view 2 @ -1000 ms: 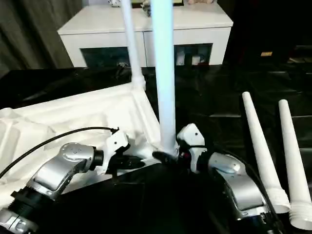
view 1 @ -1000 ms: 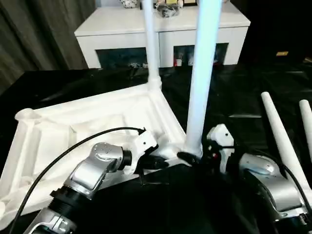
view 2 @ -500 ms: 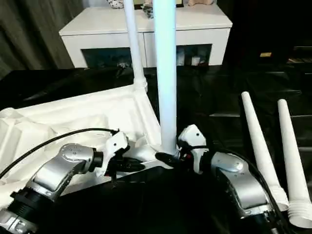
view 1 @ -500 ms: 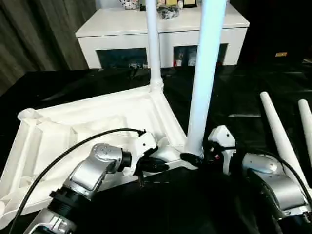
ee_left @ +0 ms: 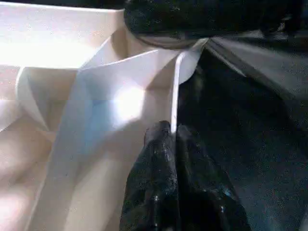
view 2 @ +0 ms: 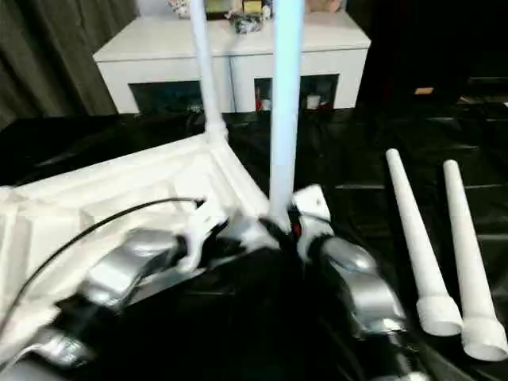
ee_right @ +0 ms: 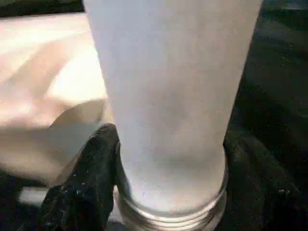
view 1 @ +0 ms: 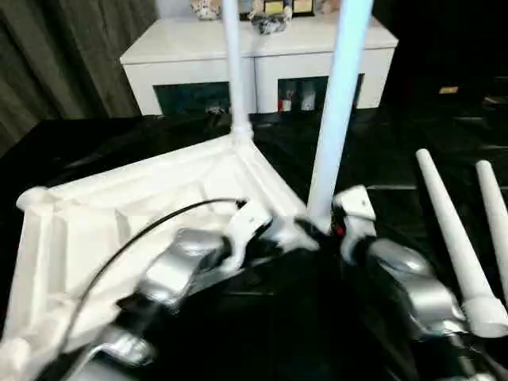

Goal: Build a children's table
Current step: Rotate leg to tighten

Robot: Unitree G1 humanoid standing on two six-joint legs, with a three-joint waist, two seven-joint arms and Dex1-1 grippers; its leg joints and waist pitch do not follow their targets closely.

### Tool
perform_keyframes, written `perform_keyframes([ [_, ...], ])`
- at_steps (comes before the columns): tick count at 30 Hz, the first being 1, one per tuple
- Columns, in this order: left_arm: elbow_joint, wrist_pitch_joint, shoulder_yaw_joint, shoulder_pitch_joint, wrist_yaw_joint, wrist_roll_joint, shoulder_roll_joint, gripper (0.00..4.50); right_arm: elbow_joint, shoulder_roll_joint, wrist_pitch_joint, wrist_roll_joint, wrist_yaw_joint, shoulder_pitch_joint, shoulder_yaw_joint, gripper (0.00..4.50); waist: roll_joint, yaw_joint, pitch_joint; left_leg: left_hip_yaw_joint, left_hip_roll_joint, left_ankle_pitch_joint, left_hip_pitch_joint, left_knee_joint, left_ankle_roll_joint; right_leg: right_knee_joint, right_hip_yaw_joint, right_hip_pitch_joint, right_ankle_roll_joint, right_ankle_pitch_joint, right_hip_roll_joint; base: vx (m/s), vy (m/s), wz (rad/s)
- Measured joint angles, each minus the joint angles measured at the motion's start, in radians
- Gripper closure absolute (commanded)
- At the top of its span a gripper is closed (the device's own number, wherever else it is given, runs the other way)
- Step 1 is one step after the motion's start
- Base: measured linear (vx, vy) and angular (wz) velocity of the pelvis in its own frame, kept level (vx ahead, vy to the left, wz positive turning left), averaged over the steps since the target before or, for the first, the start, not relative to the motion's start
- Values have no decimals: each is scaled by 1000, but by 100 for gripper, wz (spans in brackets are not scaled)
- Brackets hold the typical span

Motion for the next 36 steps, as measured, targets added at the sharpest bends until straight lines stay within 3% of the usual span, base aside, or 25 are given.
perform_keyframes([
  [4,61,-5,1,-32,78,5,-59,450,33,79,-7,-36,-166,-17,-26,180,1,-1,-1,0,-1,0,5,-4,0,-8,0,6,1,-1,0,0,0,0],
  [7,65,-13,1,-29,83,10,-64,450,52,91,-28,-48,-185,-28,-23,180,2,-5,-1,-1,-3,0,10,-4,0,-9,0,11,3,-2,-2,0,0,0],
  [8,59,-20,1,-23,82,13,-62,450,57,91,-39,-47,-179,-27,-22,180,2,-7,0,-1,-4,0,11,-4,0,-9,1,11,3,-2,-2,0,0,0],
  [10,47,-23,-1,-16,76,14,-55,450,58,89,-52,-46,-165,-25,-24,111,3,-9,0,-1,-4,0,11,-4,0,-9,1,11,3,-2,-2,0,0,0],
  [15,6,-44,0,8,30,10,6,450,60,45,-54,-2,-43,-11,-11,96,2,-27,1,-2,-4,0,9,-8,0,-7,-1,6,3,-2,-1,0,0,0],
  [18,-24,-66,-1,31,-35,3,47,450,52,-15,-58,2,64,-10,20,96,2,-28,1,-2,-2,0,8,-10,0,-6,-3,5,2,-1,-1,0,0,0],
  [24,-106,-93,-21,77,-212,-32,142,450,-20,-187,-74,35,357,25,86,96,3,-7,1,-2,-1,0,4,-10,0,-6,-4,2,0,0,-1,0,0,0],
  [28,-145,-91,-22,98,-287,-59,187,450,-55,-272,-94,47,502,50,120,96,4,5,0,-1,0,2,-5,-8,6,-5,-4,-7,0,-1,-1,0,0,0],
  [36,-154,-83,-22,107,-345,-68,205,450,-60,-320,-120,50,604,50,142,96,3,16,1,-1,1,0,-4,-2,1,0,-3,-6,-3,1,-1,0,0,0],
])
